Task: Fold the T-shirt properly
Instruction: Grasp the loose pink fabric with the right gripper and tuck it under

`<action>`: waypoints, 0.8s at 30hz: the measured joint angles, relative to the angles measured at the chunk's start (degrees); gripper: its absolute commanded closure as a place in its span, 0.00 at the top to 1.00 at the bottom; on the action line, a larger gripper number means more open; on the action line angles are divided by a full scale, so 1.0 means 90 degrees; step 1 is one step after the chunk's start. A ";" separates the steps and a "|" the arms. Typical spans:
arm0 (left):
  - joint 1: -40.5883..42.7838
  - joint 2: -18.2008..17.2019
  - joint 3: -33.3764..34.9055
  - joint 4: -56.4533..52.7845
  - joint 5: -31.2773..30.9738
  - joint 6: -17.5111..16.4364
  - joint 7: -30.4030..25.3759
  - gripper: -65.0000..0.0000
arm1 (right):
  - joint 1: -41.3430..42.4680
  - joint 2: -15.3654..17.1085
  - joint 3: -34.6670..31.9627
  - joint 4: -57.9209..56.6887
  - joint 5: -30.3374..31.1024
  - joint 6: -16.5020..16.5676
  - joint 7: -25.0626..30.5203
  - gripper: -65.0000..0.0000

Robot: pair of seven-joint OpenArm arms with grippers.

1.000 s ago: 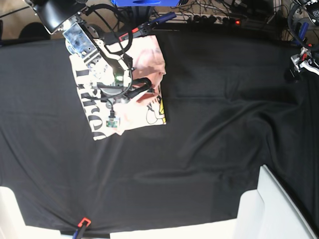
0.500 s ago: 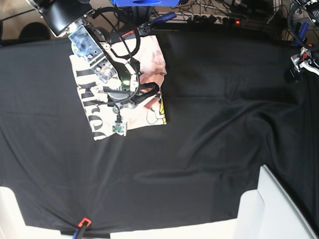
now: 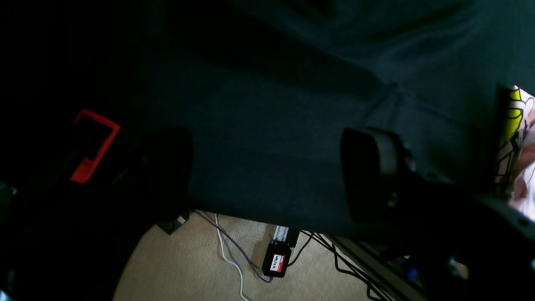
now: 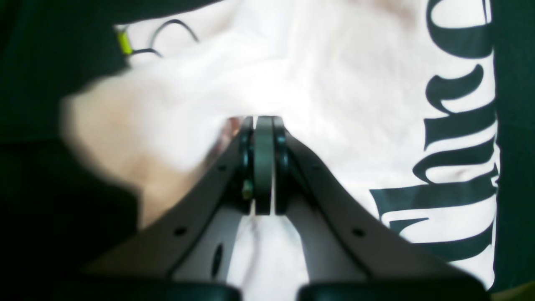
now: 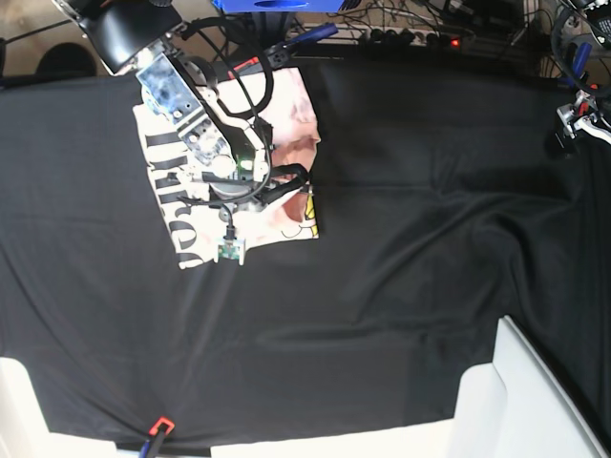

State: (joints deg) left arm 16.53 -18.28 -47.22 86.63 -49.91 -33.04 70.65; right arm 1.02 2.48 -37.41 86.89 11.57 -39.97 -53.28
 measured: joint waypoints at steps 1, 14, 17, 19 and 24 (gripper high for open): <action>0.0000 0.0000 0.0000 0.0000 0.0000 0.0000 0.0002 0.85 | 0.0027 -0.0044 0.0005 -0.0107 0.0000 -0.0002 0.0005 0.00; -0.0002 -0.0002 -0.0005 0.0000 0.0000 0.0000 0.0000 0.85 | 0.0483 -0.0437 -0.0044 -0.0546 0.0002 0.0000 0.0092 0.00; 0.0000 -0.0002 -0.0019 0.0000 0.0000 0.0000 0.0002 0.85 | 0.0505 -0.0498 -0.0044 -0.0580 0.0005 0.0002 0.0078 0.00; 0.0000 -0.0010 -0.0019 0.0000 0.0000 0.0000 0.0002 0.85 | 0.0537 -0.0491 -0.0044 -0.0580 0.0002 0.0000 0.0073 0.00; 0.0000 -0.0092 -0.0017 0.0000 0.0000 0.0000 -0.0017 0.85 | 0.0430 -0.0083 -0.0039 0.0097 0.0005 0.0019 -0.0551 0.00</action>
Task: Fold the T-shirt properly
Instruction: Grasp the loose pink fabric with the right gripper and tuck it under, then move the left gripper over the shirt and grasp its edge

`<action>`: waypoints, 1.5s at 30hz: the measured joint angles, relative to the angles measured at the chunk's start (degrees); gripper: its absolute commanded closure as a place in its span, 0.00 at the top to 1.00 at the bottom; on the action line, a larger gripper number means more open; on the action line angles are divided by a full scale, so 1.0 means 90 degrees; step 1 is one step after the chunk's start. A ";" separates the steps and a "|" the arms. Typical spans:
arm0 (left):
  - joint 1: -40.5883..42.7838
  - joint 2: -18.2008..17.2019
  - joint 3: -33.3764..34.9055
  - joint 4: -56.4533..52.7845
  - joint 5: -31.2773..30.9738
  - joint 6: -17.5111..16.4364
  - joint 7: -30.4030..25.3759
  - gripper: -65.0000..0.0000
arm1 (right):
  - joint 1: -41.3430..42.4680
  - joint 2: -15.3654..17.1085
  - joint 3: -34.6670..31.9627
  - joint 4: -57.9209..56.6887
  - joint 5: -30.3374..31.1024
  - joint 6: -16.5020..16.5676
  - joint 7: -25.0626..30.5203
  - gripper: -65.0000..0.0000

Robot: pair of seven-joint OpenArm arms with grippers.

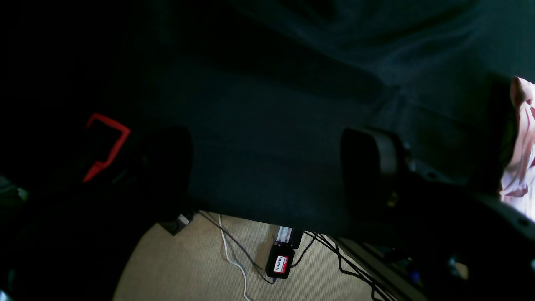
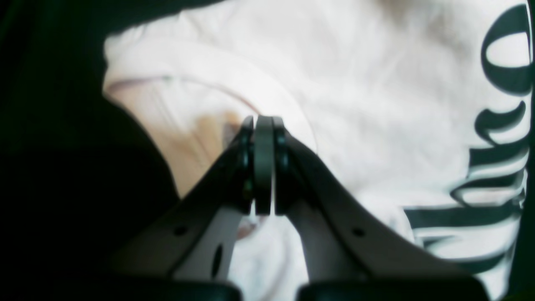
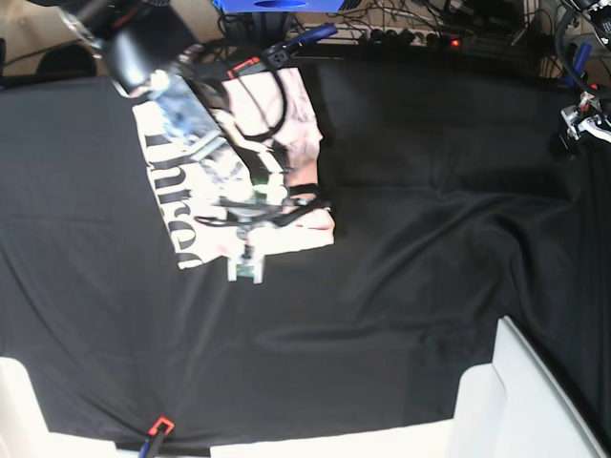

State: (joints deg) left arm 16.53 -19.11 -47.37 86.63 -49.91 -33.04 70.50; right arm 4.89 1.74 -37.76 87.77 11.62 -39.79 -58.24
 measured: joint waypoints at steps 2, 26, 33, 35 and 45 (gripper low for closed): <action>0.0002 -0.0005 0.0005 0.0000 0.0066 0.0000 -0.0002 0.84 | -0.0206 0.0291 0.0070 0.0612 -0.0080 -0.0022 0.0024 0.00; 0.0143 0.0284 0.0695 0.0175 0.1549 0.0000 -0.0027 0.84 | -0.2463 0.1205 0.0619 0.2023 -0.0005 -0.0019 0.1171 0.00; -0.0063 0.1054 0.1549 0.0644 0.1404 -0.0024 0.0007 0.84 | -0.2062 0.1491 0.1219 0.1928 -0.0036 -0.0017 0.0848 0.00; -0.0228 0.1256 0.1511 0.0430 0.1421 -0.0022 0.0257 0.85 | -0.2081 0.1491 0.1484 0.1785 0.0005 -0.0012 0.0789 0.00; -0.0794 0.1447 0.2120 -0.0583 -0.0345 -0.0002 0.0874 0.86 | -0.2103 0.1498 0.2200 0.1685 -0.0005 0.0211 0.0792 0.00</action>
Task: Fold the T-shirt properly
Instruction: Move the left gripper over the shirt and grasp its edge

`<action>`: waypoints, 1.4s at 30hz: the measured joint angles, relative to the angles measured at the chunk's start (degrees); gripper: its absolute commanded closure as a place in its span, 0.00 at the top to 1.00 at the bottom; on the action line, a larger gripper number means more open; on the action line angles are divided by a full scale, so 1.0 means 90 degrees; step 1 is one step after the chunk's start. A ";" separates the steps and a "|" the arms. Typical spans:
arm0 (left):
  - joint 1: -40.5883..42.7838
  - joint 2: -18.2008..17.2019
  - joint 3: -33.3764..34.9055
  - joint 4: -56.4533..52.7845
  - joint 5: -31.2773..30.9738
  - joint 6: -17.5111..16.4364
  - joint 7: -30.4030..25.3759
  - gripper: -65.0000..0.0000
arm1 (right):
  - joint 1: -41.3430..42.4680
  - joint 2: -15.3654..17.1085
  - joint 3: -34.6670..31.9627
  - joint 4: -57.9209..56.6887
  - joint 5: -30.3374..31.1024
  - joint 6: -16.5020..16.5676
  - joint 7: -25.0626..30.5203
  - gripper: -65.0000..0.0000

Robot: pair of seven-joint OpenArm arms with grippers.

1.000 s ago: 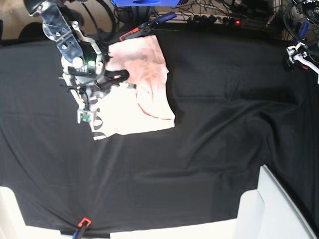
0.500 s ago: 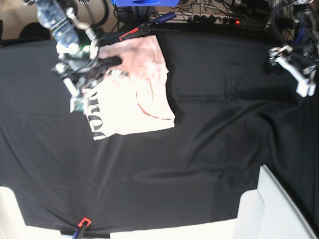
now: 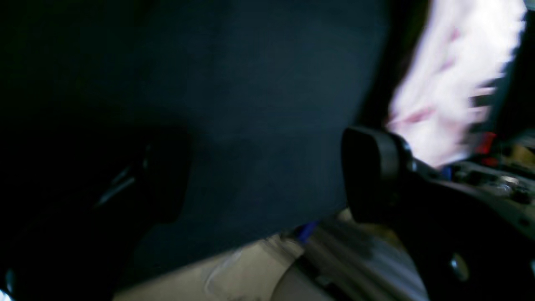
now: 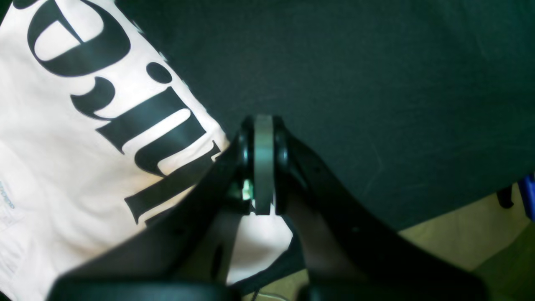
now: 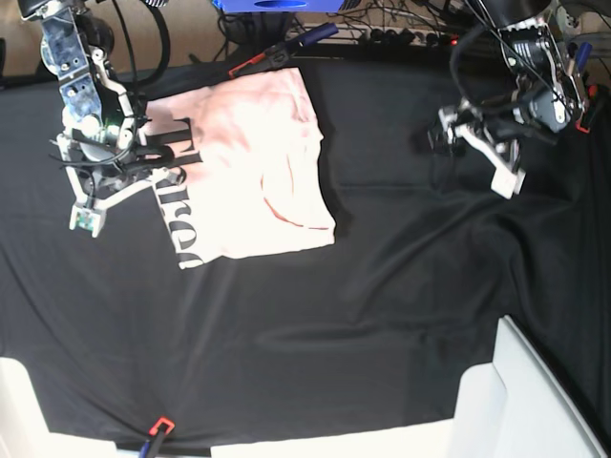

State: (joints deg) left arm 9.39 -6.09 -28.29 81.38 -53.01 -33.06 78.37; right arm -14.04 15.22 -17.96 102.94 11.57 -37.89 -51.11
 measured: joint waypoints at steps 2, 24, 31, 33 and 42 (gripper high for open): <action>-0.0034 -0.0032 0.0143 0.0090 -0.0143 0.0005 -0.0022 0.84 | 0.0000 -0.0051 0.0000 -0.0068 0.0002 0.0112 -0.0002 0.00; -0.0406 0.0721 0.0784 -0.0381 -0.1035 0.0000 0.0002 0.72 | -0.0121 -0.0039 -0.0007 -0.0551 0.0000 0.0153 -0.0022 0.00; -0.0619 0.0699 0.0775 -0.0852 -0.1049 0.0000 -0.0024 1.00 | -0.0206 -0.0058 -0.0019 -0.0551 0.0000 0.0153 -0.0015 0.00; -0.0651 0.0712 0.0775 -0.1044 -0.1093 -0.0002 -0.0029 1.00 | -0.0221 -0.0061 -0.0019 -0.0551 0.0002 0.0155 -0.0022 0.00; -0.0750 0.0685 0.2079 -0.1299 -0.0498 0.0005 -0.0928 1.00 | -0.0308 -0.0061 -0.0032 -0.0551 0.0002 0.0155 0.0005 0.00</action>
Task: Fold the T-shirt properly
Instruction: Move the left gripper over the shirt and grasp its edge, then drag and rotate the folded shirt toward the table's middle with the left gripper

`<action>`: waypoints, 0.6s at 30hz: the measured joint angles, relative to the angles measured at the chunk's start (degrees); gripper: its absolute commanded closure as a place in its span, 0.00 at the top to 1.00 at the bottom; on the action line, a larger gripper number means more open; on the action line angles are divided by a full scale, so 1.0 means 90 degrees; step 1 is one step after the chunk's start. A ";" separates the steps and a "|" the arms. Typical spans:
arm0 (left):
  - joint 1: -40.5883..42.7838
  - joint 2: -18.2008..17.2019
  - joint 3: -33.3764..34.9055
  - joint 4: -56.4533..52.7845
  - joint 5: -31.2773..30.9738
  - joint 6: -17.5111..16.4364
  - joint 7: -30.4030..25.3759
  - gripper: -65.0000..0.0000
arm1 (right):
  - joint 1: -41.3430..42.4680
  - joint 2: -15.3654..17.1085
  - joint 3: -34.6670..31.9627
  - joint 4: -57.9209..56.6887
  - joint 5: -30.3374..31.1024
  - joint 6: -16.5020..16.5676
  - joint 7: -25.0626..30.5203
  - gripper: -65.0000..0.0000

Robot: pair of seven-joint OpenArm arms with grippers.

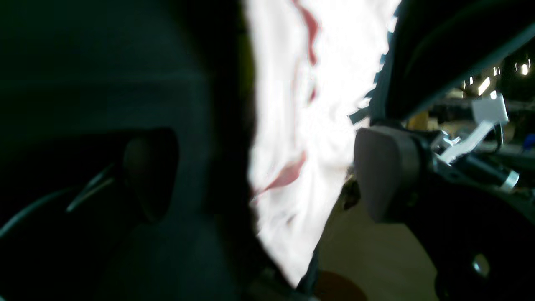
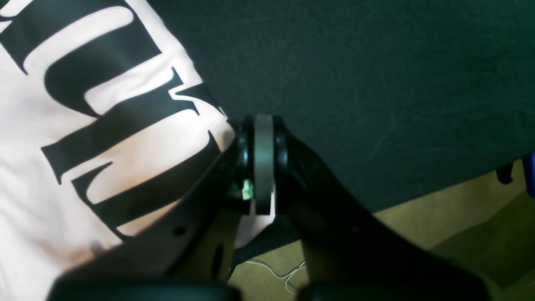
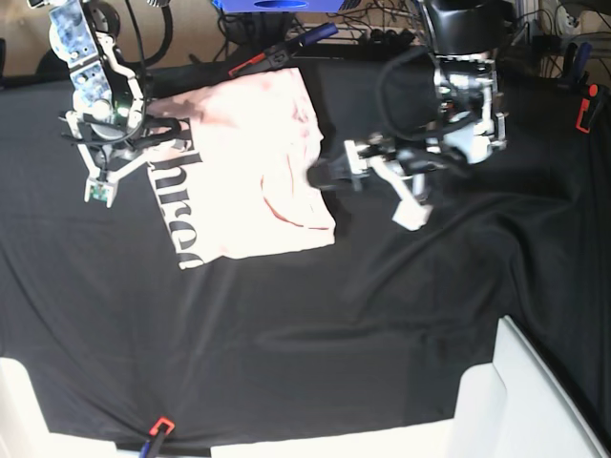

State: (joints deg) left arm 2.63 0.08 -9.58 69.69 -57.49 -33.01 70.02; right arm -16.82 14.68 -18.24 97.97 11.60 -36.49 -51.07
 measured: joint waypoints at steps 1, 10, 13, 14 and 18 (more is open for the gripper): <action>0.0010 0.0027 0.0175 0.0000 0.0010 0.0000 -0.0058 1.00 | 0.0000 0.0005 0.0000 0.0000 0.0000 0.0000 0.0000 0.00; -0.0236 0.0024 0.0772 -0.1015 -0.0265 -0.0039 -0.0578 1.00 | -0.0104 0.0002 0.0000 0.0000 0.0000 0.0000 0.0019 0.00; -0.0435 -0.0012 0.0860 -0.1377 -0.0403 -0.0107 -0.0563 1.00 | -0.0083 -0.0010 0.0000 0.0000 0.0000 0.0000 0.0022 0.00; -0.0508 -0.0005 0.0862 -0.1467 -0.0386 -0.0107 -0.0554 1.00 | -0.0085 -0.0015 0.0000 0.0000 0.0000 0.0000 0.0017 0.00; -0.0789 -0.0019 0.1132 -0.1792 -0.0425 -0.0112 -0.0588 1.00 | -0.0087 -0.0010 0.0002 0.0000 0.0000 0.0000 0.0019 0.00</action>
State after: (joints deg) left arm -4.47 -0.10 0.60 53.56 -61.32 -34.02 64.73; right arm -17.61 14.59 -18.22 97.97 11.60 -36.49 -50.89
